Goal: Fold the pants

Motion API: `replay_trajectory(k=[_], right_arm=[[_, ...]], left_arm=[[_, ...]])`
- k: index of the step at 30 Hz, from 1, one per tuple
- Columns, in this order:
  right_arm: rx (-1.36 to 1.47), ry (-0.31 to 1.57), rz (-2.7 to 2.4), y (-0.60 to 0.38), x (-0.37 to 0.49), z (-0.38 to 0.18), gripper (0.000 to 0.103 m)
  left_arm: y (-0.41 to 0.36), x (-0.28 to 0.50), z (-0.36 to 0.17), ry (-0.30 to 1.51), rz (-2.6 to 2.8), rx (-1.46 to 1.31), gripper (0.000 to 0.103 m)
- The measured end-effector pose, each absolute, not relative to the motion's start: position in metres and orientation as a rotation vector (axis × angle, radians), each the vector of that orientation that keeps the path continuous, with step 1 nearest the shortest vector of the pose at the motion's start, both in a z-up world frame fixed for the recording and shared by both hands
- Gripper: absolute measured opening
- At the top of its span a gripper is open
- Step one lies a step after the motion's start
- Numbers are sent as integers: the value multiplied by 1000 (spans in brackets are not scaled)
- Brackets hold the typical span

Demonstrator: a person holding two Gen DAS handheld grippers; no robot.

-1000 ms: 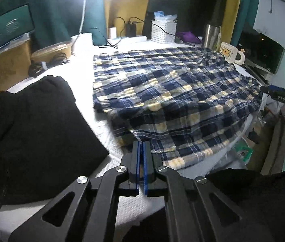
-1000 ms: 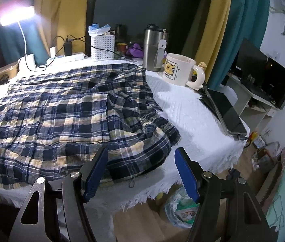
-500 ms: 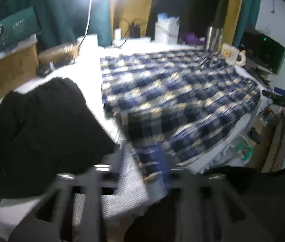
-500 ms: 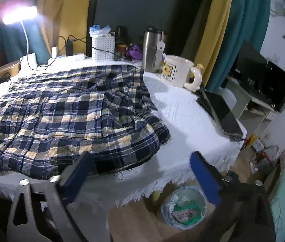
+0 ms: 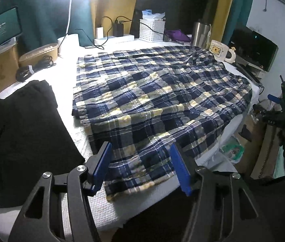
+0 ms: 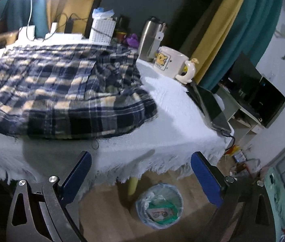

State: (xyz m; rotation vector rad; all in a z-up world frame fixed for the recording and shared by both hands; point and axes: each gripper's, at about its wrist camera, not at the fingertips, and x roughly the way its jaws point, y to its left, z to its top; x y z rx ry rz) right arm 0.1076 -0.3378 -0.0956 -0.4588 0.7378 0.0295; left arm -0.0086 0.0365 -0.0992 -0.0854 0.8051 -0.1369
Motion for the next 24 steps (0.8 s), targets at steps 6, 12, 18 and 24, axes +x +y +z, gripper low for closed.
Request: replay_trajectory(k=[6, 12, 18, 24], right_arm=[[-548, 685, 80, -311, 112, -98, 99], [-600, 665, 134, -291, 123, -95, 99], [-513, 686, 174, -290, 146, -81, 99], [-422, 738, 203, -288, 177, -70, 99]], left_arm=[[34, -1, -100, 804, -145, -77, 60], [29, 4, -103, 807, -181, -54, 61], [17, 2, -107, 795, -242, 10, 84], [6, 1, -113, 801, -283, 61, 86]])
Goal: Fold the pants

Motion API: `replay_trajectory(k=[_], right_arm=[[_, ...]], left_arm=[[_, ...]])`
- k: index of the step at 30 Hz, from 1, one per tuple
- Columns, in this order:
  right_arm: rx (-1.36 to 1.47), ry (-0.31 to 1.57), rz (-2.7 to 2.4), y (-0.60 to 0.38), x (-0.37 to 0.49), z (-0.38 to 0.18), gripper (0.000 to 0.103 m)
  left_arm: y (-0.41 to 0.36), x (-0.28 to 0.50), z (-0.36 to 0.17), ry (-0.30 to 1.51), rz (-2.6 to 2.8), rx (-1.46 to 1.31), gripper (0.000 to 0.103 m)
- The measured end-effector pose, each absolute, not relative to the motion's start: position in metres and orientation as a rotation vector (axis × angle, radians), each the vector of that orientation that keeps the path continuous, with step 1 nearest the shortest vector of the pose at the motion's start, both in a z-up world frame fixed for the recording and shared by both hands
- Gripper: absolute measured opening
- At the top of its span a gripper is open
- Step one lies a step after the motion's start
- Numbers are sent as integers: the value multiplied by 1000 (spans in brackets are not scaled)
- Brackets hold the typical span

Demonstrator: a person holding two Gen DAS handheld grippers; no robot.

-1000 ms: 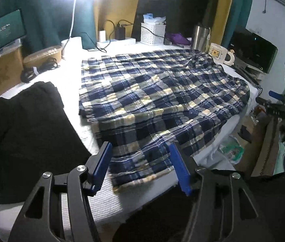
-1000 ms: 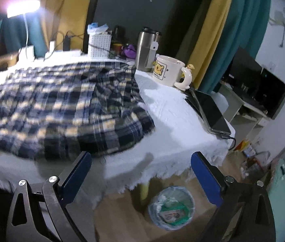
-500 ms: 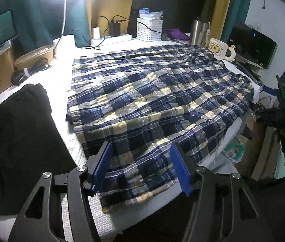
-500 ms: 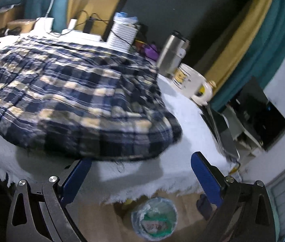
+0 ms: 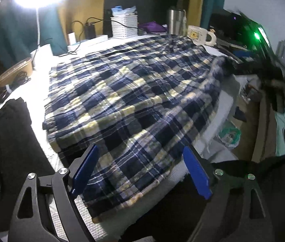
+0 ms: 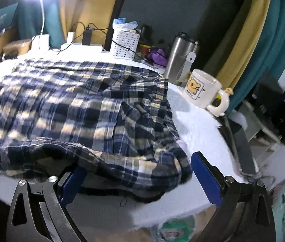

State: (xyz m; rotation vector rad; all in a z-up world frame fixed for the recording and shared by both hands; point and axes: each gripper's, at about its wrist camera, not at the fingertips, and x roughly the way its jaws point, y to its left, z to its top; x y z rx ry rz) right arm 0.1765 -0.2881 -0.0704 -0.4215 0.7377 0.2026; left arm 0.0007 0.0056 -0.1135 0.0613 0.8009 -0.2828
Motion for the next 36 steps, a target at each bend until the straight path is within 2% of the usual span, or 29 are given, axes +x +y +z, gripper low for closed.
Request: replay_trajectory(k=[4, 15, 17, 18, 19, 20, 21, 22, 24, 30, 36], right_arm=[[-301, 807, 223, -292, 200, -68, 99], [-198, 849, 242, -296, 218, -67, 99], [-193, 848, 243, -298, 219, -67, 99], [-191, 849, 244, -298, 219, -66, 99], [-189, 849, 246, -299, 219, -66, 99], [-187, 849, 247, -300, 218, -66, 99], [-186, 847, 249, -300, 218, -66, 99], [-188, 843, 254, -301, 216, -65, 99], [-196, 830, 263, -301, 210, -66, 99], [-269, 791, 279, -305, 183, -75, 103], [-352, 747, 236, -318, 149, -81, 103]], left_arm=[[-4, -3, -118, 799, -301, 125, 93], [4, 2, -124, 821, -225, 180, 92], [9, 5, -123, 823, -211, 168, 82], [11, 5, -122, 821, -212, 159, 66], [12, 7, -121, 820, -208, 155, 41], [13, 8, -120, 821, -209, 149, 30], [14, 10, -119, 824, -202, 148, 12], [15, 11, -118, 823, -187, 152, 7], [20, 11, -110, 790, -173, 129, 3], [39, 19, -72, 691, -148, 50, 3], [47, 35, -55, 676, -131, 20, 3]])
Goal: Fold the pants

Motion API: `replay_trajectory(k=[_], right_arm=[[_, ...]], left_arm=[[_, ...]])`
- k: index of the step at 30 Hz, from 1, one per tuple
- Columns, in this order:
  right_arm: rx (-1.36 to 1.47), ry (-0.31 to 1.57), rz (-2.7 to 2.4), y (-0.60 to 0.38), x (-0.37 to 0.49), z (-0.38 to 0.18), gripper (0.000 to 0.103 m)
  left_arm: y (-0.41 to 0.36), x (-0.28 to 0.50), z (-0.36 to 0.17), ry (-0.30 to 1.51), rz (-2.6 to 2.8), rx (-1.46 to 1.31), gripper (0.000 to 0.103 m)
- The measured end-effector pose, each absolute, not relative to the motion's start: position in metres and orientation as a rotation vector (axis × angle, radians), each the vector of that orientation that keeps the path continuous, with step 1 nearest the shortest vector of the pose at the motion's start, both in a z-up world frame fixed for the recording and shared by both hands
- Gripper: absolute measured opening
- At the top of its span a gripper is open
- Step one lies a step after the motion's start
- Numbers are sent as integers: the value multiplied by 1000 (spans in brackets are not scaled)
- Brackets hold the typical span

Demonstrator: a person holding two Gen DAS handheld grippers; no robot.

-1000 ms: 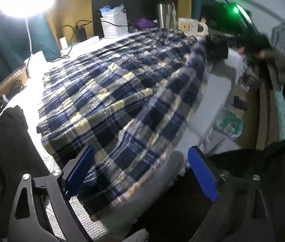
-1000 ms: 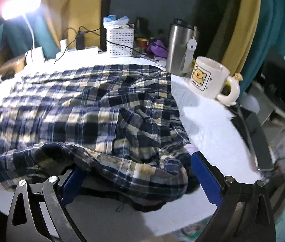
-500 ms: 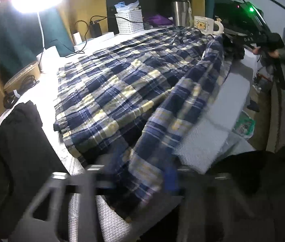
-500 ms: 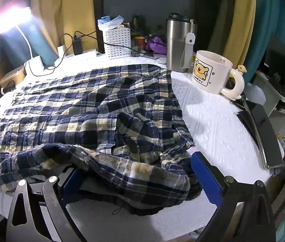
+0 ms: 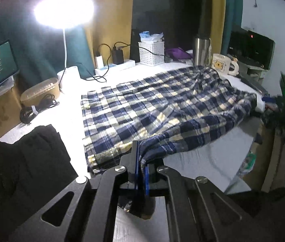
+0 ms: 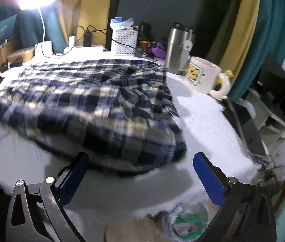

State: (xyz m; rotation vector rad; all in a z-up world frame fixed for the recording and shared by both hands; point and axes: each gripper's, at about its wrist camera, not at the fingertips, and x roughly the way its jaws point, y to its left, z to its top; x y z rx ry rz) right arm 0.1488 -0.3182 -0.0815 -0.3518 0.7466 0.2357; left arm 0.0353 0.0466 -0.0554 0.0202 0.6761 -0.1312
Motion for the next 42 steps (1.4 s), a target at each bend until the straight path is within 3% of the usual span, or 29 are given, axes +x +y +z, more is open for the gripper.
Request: replay_trajectory(k=[7, 18, 20, 21, 22, 25, 42], right_arm=[[-479, 643, 276, -295, 115, -80, 103], [-659, 547, 235, -266, 156, -106, 100], [-634, 565, 244, -275, 162, -106, 73], [-632, 587, 236, -280, 166, -107, 43], [-630, 609, 221, -284, 169, -108, 27], [-565, 640, 234, -300, 170, -102, 16], [-371, 533, 148, -333, 111, -27, 9]], left_arm=[[44, 41, -40, 657, -130, 8, 3], [44, 27, -31, 631, -136, 27, 3], [44, 25, -31, 627, -135, 28, 3], [43, 25, -31, 627, -135, 28, 3], [43, 25, -32, 627, -136, 29, 3], [38, 22, -31, 621, -153, 39, 3], [20, -30, 14, 515, -203, 101, 3]])
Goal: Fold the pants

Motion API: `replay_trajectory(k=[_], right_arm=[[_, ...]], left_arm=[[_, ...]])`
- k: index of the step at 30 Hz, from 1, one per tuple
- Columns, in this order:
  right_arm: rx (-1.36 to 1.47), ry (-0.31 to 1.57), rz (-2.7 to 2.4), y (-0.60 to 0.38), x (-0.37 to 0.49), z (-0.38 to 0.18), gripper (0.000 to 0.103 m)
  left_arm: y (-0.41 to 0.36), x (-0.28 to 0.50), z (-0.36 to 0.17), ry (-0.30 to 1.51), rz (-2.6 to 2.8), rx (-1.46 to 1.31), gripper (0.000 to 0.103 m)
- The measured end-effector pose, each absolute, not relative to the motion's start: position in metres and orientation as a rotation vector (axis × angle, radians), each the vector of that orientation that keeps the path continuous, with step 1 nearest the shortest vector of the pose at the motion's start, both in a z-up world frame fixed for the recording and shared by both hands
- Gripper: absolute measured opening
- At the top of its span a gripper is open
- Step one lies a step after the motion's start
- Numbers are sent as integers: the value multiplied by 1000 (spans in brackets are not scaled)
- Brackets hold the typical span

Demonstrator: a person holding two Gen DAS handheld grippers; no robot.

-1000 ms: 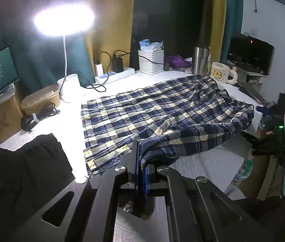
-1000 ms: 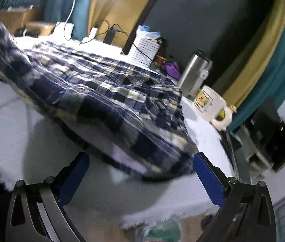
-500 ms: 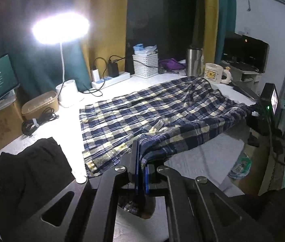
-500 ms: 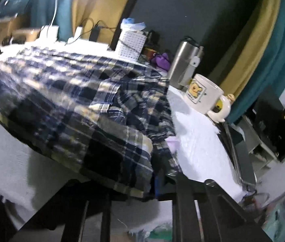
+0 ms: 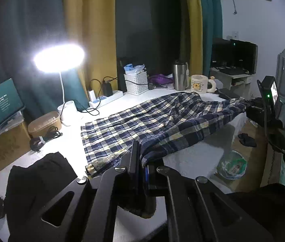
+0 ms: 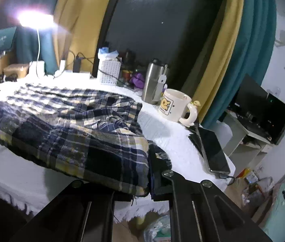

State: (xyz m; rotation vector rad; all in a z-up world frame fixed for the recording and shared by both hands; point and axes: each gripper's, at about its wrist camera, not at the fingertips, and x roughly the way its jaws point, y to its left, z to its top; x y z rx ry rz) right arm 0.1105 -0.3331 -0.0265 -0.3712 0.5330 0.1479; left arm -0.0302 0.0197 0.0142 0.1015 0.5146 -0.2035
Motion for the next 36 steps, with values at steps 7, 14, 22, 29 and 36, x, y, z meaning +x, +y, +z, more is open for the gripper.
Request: replay_trajectory(k=[7, 14, 22, 29, 36], right_arm=[[-338, 507, 136, -338, 87, -11, 9], [-315, 465, 134, -340, 71, 9, 9], [-298, 404, 149, -340, 54, 30, 9], [-298, 399, 139, -339, 66, 36, 9], [-306, 408, 131, -331, 96, 43, 9]], left_arm=[[15, -52, 33, 462, -214, 130, 3], [16, -68, 56, 393, -201, 158, 3], [19, -78, 75, 323, -176, 168, 3], [21, -60, 71, 341, -179, 173, 3], [29, -31, 73, 361, -175, 176, 3]])
